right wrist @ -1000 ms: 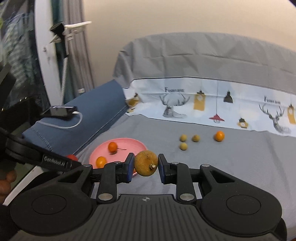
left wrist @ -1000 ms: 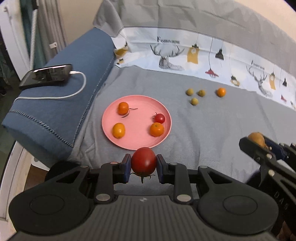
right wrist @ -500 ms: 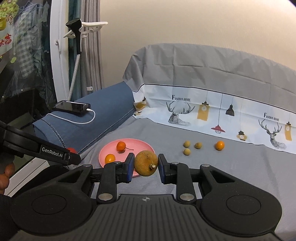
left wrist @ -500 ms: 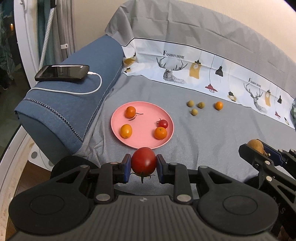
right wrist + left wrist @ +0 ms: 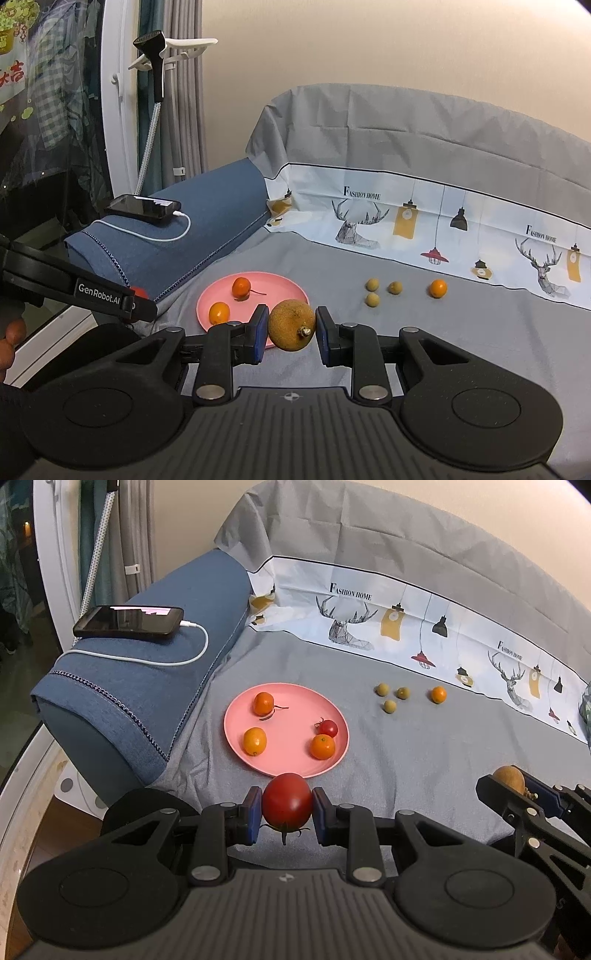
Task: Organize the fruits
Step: 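Carry the tomato in the left gripper and yellow fruit in the right gripper to the plate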
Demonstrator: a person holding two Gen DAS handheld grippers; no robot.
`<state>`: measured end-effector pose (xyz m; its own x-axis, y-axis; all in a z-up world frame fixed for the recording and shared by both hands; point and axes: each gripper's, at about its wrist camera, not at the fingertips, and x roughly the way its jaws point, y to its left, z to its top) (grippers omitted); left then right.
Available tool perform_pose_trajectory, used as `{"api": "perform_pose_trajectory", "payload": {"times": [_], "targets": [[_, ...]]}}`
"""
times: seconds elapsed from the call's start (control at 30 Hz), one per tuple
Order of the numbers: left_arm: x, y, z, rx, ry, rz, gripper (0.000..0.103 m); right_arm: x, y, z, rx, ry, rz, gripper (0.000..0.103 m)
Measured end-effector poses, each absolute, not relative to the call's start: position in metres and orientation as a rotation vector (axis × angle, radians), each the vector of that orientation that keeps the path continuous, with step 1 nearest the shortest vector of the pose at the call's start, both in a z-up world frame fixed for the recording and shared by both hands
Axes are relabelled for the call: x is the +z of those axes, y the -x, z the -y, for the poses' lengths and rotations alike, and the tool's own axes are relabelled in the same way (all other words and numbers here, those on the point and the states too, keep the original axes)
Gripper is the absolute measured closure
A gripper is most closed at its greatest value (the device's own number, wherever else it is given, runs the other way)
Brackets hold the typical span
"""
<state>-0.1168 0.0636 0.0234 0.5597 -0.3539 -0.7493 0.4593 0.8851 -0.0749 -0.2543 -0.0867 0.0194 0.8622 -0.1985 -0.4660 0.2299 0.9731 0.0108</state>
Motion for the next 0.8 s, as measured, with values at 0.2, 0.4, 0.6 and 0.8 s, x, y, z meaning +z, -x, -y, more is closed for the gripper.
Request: {"api": "perform_pose_trajectory", "payload": {"times": [0.2,0.4,0.6,0.8], "targets": [[0.019,0.110,-0.064,-0.476,-0.130,-0.868,0.071,0.017,0.248,0.087,-0.222,-0.065,-0.504,0.075],[0.014,0.104,-0.065,-0.463,-0.123,-0.892,0.071,0.015,0.241,0.091,-0.237,-0.069,-0.516,0.075],[0.008,0.094,-0.063,-0.456,-0.126,-0.918,0.071,0.011,0.233,0.091,-0.235,-0.071,-0.539,0.075],[0.001,0.082,-0.061,-0.447,-0.124,-0.948,0.071,0.006,0.223,0.097,-0.237,-0.074,-0.563,0.075]]}}
